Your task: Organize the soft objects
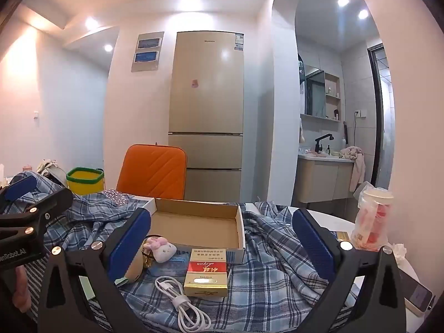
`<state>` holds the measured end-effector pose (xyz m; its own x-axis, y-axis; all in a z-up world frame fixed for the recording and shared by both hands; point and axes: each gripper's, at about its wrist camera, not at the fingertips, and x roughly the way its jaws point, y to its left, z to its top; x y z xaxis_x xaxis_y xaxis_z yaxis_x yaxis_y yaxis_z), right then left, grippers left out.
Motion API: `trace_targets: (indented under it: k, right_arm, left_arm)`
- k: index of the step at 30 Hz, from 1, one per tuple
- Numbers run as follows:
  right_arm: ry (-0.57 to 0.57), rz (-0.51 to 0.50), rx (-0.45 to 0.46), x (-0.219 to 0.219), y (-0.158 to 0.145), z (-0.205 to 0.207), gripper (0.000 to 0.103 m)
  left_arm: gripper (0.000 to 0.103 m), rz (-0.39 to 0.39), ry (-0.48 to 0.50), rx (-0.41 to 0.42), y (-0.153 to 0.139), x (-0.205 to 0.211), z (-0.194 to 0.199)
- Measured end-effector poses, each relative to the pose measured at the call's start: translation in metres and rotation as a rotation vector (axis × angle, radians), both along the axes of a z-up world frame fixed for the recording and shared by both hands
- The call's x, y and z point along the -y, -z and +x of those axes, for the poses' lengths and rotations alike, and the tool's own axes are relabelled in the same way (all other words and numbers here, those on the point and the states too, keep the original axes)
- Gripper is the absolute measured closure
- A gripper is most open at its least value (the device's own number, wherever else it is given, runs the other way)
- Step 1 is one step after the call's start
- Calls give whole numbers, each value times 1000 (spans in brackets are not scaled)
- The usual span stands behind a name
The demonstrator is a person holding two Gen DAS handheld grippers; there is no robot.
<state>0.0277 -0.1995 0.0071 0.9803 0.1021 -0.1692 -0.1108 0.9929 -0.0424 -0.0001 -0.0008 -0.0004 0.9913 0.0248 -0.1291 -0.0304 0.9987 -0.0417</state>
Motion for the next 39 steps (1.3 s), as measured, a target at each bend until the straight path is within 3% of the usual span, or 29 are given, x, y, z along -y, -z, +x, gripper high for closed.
trace_targets:
  k: [9,19,26,39]
  right_arm:
    - [0,-3,1,-1,0,-1,0]
    - [0,-3,-1,-1,0,-1,0]
    - [-1,-5,1,-2,0,0,0]
    - [30,-23,1,-4,4,-3,0]
  left_arm:
    - [0,-18,3,-58,4,-8,8]
    - [0,41,9,-46,2,7,6]
    - [0,-9,7,-35,4,-4,5]
    - [0,25,4,-17,2,4,1]
